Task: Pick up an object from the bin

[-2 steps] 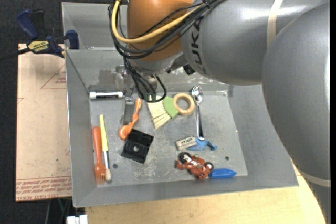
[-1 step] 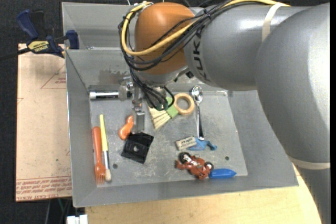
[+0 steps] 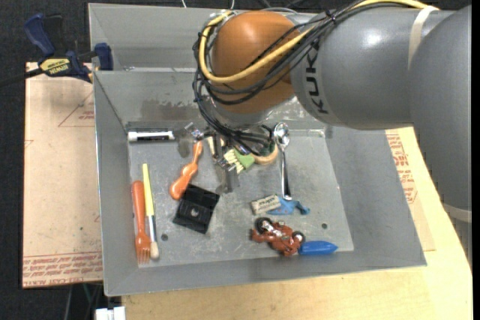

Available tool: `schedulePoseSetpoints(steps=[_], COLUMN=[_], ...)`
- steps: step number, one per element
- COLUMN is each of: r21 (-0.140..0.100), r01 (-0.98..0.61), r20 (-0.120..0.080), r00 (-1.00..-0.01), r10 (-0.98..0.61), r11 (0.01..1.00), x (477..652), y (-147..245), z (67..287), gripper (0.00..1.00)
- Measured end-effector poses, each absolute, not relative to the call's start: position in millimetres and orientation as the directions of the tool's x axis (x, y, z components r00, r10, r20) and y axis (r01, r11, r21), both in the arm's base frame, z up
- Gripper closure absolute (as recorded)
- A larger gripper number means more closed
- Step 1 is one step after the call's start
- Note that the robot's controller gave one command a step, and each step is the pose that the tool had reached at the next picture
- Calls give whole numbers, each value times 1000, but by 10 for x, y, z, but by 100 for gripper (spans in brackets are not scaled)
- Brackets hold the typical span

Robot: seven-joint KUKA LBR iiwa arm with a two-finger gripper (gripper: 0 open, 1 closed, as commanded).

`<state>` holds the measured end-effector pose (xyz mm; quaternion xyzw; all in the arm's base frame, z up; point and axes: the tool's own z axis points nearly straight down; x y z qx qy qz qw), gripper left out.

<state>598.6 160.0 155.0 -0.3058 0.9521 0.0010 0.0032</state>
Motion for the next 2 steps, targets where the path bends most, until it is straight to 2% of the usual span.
schedulePoseSetpoints(steps=[1,2], r21=[3,-14], r01=[-599,-808], r20=[2,-18], r00=[-801,-588], r10=[-599,-808], r11=[801,589], x=[6112,6235], y=[1585,1577], z=[1018,817], gripper=[0,0])
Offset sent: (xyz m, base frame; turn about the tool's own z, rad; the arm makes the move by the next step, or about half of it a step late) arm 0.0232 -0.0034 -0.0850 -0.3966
